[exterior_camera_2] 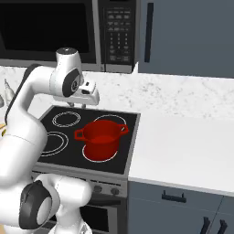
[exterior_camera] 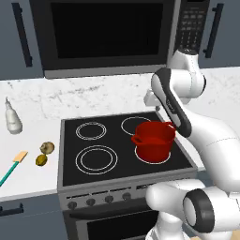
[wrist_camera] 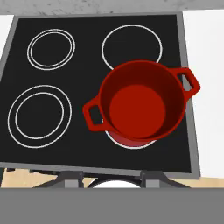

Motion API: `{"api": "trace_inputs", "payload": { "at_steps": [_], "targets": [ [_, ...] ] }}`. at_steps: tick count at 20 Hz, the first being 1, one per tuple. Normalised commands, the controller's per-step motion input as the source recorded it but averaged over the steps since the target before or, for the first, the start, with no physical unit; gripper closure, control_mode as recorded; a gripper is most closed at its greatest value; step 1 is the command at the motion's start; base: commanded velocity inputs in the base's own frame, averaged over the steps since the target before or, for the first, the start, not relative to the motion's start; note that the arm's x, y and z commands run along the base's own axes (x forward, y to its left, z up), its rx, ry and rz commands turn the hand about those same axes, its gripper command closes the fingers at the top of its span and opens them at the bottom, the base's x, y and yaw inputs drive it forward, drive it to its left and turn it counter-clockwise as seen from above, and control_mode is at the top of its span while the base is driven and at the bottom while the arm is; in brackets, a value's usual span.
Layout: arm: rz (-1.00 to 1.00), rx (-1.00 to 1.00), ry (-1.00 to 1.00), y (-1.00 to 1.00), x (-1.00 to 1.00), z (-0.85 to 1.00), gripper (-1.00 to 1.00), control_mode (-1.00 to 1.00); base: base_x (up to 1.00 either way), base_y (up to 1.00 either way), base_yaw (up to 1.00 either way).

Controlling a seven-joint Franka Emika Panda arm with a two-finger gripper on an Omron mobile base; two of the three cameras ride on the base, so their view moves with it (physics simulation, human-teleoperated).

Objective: Put the lemon and onion in the pot. Retrieve the spatula and lightly stir the vegetables in the pot.

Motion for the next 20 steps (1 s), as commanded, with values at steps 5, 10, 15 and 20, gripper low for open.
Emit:
{"api": "trace_inputs", "payload": {
  "at_steps": [5, 10, 15, 20],
  "targets": [
    [0.00, 0.00, 0.00, 0.00, 0.00, 0.00, -1.00, 1.00, 0.00, 0.58, 0.00],
    [0.00, 0.00, 0.00, 0.00, 0.00, 0.00, -1.00, 1.00, 0.00, 1.00, 0.00],
    [0.00, 0.00, 0.00, 0.00, 0.00, 0.00, -1.00, 1.00, 0.07, 0.36, 0.00],
    [0.00, 0.00, 0.00, 0.00, 0.00, 0.00, -1.00, 1.00, 0.30, 0.13, 0.00]
  ]
}}
